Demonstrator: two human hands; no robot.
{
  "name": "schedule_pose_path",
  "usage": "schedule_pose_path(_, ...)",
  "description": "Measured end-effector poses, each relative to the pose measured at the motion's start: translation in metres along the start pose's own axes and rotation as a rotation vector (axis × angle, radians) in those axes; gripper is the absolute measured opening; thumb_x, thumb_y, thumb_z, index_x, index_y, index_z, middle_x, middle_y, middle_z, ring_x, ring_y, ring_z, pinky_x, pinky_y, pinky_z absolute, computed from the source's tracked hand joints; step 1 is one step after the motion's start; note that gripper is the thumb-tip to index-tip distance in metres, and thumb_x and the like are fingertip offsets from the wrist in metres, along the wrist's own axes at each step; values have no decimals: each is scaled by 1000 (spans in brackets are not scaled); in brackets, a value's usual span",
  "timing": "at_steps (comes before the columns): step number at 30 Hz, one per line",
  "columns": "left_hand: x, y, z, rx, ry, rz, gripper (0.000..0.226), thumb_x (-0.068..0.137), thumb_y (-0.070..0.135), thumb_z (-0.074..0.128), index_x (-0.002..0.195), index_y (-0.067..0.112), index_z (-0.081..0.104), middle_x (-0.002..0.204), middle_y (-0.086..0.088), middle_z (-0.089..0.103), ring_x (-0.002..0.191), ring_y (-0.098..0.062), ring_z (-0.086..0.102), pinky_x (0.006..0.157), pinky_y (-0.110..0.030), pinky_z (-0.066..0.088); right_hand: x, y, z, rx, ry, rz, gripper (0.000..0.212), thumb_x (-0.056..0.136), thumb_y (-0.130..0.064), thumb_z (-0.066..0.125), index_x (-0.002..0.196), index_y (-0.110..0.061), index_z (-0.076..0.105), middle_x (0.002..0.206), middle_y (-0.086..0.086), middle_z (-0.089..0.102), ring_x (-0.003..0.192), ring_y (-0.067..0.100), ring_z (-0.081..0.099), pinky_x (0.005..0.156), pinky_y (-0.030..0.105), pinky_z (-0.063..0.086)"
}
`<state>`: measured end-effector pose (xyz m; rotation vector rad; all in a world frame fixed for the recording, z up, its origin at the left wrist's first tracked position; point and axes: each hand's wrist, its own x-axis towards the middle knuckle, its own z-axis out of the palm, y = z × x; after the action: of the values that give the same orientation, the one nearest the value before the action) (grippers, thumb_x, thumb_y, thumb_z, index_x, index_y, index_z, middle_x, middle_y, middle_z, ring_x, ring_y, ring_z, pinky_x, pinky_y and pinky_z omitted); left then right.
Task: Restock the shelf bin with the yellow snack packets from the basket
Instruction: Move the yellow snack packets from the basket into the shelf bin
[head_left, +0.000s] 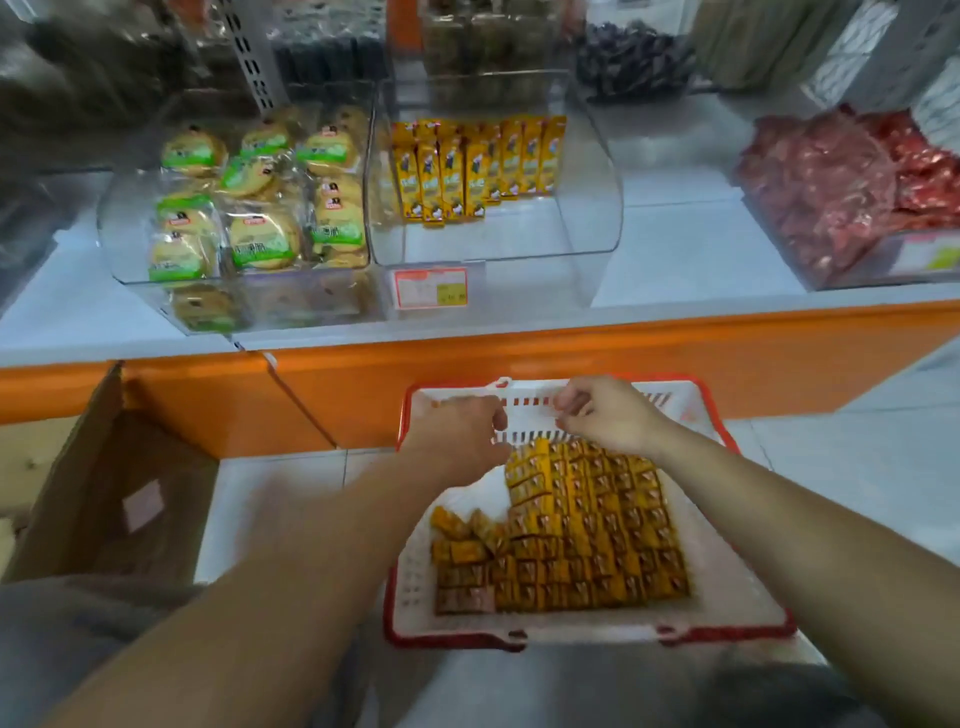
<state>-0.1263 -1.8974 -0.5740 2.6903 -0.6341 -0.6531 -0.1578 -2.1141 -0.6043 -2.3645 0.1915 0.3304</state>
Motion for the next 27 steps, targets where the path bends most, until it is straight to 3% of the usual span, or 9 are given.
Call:
schedule_pose_path(3, 14, -21, 58, -55, -106, -119, 36, 92, 39, 67, 122, 21, 59, 124, -3, 65, 106, -23, 61, 91, -36, 52, 6, 36, 45, 13, -102, 67, 15, 83, -20, 76, 94, -24, 67, 95, -1, 69, 93, 19, 67, 88, 37, 53)
schedule_pose_path(8, 25, -59, 148, -65, -215, -248, 46, 94, 33, 62, 134, 13, 51, 133, -12, 55, 119, -31, 55, 94, -39, 49, 7, 68, 117, -49, -267, 66, 27, 82, -26, 73, 108, -17, 67, 112, 5, 70, 105, 25, 65, 77, 20, 48)
schedule_pose_path(11, 29, -75, 180, 19, -192, -260, 61, 89, 40, 69, 139, 12, 48, 137, -15, 51, 123, -36, 52, 97, -44, 48, 12, 78, 145, -233, -354, -25, 56, 81, -43, 71, 133, -24, 58, 136, 1, 60, 122, 23, 56, 94, 31, 46)
schedule_pose_path(14, 32, -86, 198, 99, -169, -265, 76, 81, 45, 75, 142, 13, 43, 145, -16, 43, 128, -40, 43, 98, -46, 44, 16, 89, 160, -379, -414, -110, 77, 76, -57, 71, 143, -27, 47, 145, 1, 49, 131, 25, 45, 102, 42, 44)
schedule_pose_path(17, 39, -91, 206, 116, -172, -253, 73, 78, 58, 72, 133, 15, 51, 130, -14, 59, 119, -38, 51, 91, -44, 44, 20, 99, 167, -596, -469, -190, 91, 70, -67, 71, 147, -31, 39, 151, -2, 42, 139, 25, 33, 106, 49, 40)
schedule_pose_path(20, 45, -90, 210, -1, -207, -268, 75, 74, 66, 74, 132, 22, 55, 124, -8, 64, 113, -35, 57, 88, -42, 48, 23, 106, 167, -658, -504, -244, 96, 68, -69, 72, 149, -33, 34, 152, -5, 39, 140, 24, 28, 105, 50, 36)
schedule_pose_path(23, 45, -88, 218, -163, -293, -291, 89, 74, 65, 77, 147, 29, 43, 133, -9, 54, 116, -33, 58, 89, -41, 52, 23, 109, 167, -630, -485, -244, 98, 68, -67, 74, 150, -32, 32, 153, -5, 39, 141, 24, 26, 107, 51, 33)
schedule_pose_path(27, 48, -88, 224, -159, -279, -318, 88, 73, 69, 76, 147, 35, 42, 131, -9, 51, 116, -32, 58, 86, -41, 52, 25, 107, 168, -561, -467, -192, 96, 72, -61, 77, 151, -30, 33, 150, -2, 44, 141, 25, 28, 108, 49, 34)
